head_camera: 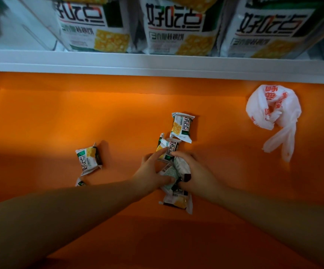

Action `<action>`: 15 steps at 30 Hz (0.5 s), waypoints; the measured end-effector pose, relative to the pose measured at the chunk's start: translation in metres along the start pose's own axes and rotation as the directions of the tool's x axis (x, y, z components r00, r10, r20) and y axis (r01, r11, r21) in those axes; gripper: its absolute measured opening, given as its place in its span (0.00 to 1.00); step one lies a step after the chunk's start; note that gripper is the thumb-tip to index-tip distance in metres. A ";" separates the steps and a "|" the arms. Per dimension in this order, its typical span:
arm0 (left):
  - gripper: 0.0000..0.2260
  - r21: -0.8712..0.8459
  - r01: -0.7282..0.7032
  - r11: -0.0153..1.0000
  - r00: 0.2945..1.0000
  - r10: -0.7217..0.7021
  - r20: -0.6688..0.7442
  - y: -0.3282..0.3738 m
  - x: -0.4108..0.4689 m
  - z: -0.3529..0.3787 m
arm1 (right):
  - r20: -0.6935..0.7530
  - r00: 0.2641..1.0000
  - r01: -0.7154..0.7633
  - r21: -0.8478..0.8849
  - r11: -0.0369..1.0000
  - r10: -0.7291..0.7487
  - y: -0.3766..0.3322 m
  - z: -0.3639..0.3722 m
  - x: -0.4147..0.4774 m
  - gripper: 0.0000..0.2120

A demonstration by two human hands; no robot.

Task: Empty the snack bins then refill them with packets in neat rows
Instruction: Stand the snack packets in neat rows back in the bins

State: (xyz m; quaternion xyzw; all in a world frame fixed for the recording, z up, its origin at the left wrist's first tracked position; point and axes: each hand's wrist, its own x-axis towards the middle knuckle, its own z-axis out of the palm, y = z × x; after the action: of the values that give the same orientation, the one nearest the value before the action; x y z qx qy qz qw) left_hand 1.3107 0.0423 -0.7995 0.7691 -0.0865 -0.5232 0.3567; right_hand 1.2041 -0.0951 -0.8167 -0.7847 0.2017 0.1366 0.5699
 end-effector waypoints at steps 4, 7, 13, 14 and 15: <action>0.34 -0.232 0.041 0.972 0.999 -0.034 0.034 0.008 0.002 -0.002 | -0.045 0.999 -0.004 0.011 1.000 0.004 -0.005 -0.010 0.007 0.34; 0.32 -0.248 0.006 0.969 0.997 0.014 0.079 0.025 -0.006 -0.003 | -0.057 0.998 0.019 -0.012 1.000 -0.020 -0.015 -0.022 0.007 0.31; 0.31 -0.109 -0.121 0.987 0.991 0.127 0.050 0.063 -0.034 -0.006 | -0.070 0.992 0.098 -0.138 0.986 -0.108 -0.056 -0.059 -0.018 0.30; 0.31 -0.111 -0.140 0.984 0.988 0.146 0.045 0.070 -0.042 -0.005 | -0.082 0.990 0.098 -0.161 0.982 -0.112 -0.065 -0.065 -0.025 0.30; 0.30 -0.112 -0.163 0.980 0.985 0.168 0.039 0.077 -0.051 -0.004 | -0.100 0.988 0.096 -0.176 0.980 -0.115 -0.073 -0.070 -0.033 0.30</action>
State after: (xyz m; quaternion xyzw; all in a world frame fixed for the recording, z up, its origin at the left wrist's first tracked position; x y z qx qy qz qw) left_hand 1.3107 0.0140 -0.7116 0.7258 -0.1305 -0.5142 0.4380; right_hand 1.2089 -0.1364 -0.7189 -0.8465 0.1784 0.0794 0.4953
